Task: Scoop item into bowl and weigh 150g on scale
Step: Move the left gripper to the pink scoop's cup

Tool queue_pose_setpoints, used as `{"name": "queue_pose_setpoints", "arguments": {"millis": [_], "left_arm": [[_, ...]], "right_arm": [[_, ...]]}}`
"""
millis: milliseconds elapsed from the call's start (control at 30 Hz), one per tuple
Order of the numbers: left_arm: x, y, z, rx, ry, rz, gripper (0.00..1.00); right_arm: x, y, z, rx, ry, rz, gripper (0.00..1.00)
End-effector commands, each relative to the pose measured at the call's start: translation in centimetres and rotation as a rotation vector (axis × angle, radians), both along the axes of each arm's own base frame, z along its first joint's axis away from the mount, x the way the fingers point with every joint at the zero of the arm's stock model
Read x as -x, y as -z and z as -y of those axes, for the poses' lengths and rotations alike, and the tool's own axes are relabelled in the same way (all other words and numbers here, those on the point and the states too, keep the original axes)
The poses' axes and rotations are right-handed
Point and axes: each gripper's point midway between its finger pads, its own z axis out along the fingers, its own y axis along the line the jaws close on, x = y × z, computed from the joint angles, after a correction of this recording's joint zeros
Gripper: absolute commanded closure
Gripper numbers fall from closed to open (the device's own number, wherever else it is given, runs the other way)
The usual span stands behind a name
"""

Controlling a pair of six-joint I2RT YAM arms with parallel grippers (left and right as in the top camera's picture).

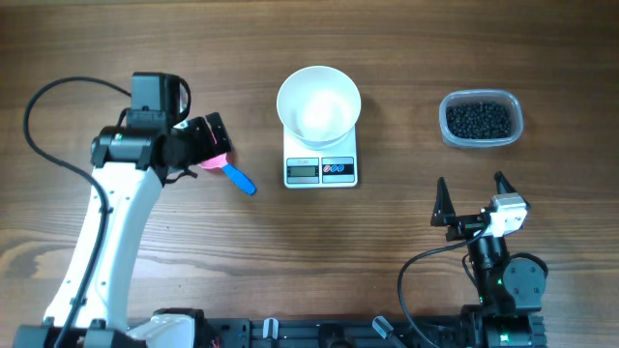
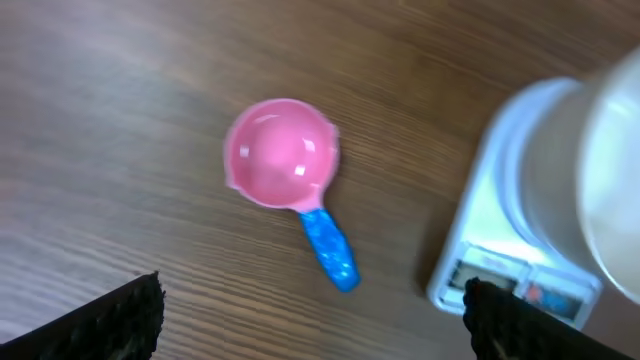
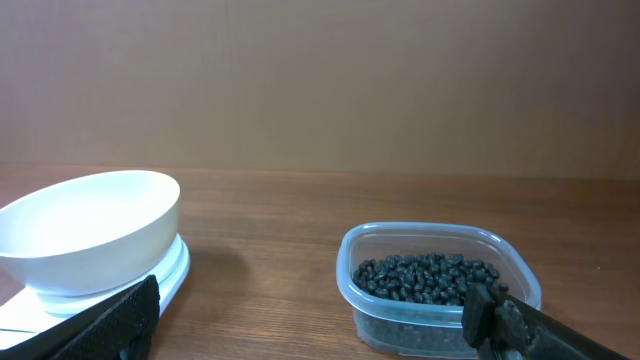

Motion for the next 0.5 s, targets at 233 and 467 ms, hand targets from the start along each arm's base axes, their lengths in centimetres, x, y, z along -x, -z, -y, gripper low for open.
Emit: {"name": "queue_pose_setpoints", "arguments": {"millis": [233, 467], "left_arm": [[-0.1, 5.0, -3.1, 0.007, -0.264, -0.098, 0.08], [-0.2, 7.4, -3.5, 0.041, -0.282, -0.095, 0.15]], "right_arm": [[0.1, 0.0, -0.4, 0.01, -0.019, 0.006, 0.0], [0.1, 0.0, -0.4, 0.01, -0.019, 0.006, 0.0]]}}
